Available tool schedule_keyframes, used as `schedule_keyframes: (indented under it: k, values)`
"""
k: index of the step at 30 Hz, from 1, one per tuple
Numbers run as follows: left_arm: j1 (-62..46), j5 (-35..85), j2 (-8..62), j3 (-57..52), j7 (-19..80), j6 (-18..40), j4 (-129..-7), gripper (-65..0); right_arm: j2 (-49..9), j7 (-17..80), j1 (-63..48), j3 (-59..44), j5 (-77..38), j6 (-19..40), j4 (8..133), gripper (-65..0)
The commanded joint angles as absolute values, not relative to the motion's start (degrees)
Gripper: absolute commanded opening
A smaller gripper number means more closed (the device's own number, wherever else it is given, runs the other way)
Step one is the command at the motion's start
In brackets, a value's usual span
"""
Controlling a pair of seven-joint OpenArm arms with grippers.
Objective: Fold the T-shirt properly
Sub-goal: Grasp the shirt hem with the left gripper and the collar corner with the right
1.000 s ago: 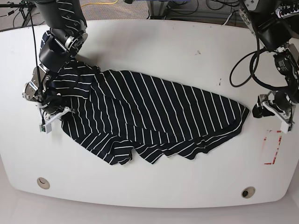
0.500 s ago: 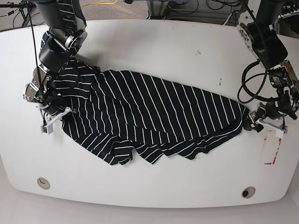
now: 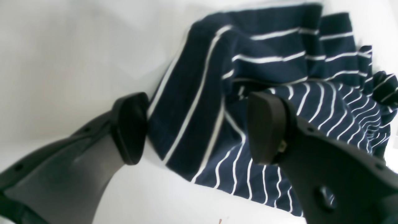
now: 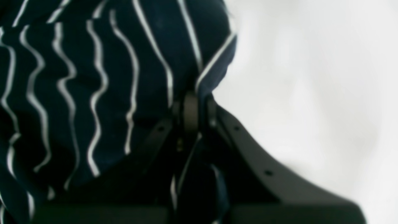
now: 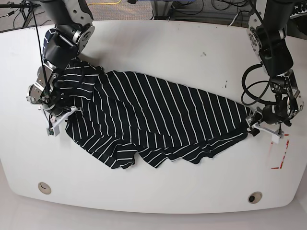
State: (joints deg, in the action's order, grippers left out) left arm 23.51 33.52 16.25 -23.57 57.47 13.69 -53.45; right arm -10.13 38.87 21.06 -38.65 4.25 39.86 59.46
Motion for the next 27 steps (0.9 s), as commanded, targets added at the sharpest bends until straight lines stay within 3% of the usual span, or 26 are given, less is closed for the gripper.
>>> schedule_keyframes:
  k: [1, 9, 12, 21, 27]
  values:
    - [25.01, 34.33, 16.22, -22.46, 57.19, 13.93, -53.41, -19.0, -10.95, 38.46, 22.29, -38.64, 3.30, 40.00, 60.62, -65.0]
    - [24.84, 34.24, 15.52, -19.21, 57.27, 13.93, -52.26, -19.3, -10.95, 38.55, 22.02, -38.73, 3.30, 40.00, 60.62, -65.0]
    - [24.84, 34.24, 15.52, -17.63, 57.27, 13.93, -52.26, -23.3, -10.95, 38.55, 21.93, -38.81, 3.30, 40.00, 60.62, -65.0]
    - [24.57, 34.15, 15.78, -15.43, 57.01, 13.93, -52.62, -58.7, -10.95, 38.55, 21.93, -38.73, 3.30, 40.00, 60.62, -65.0]
    - [22.37, 34.33, 15.87, -15.60, 56.40, 13.93, -58.33, -62.4, -10.95, 38.73, 22.02, -38.64, 3.30, 40.00, 61.05, -65.0]
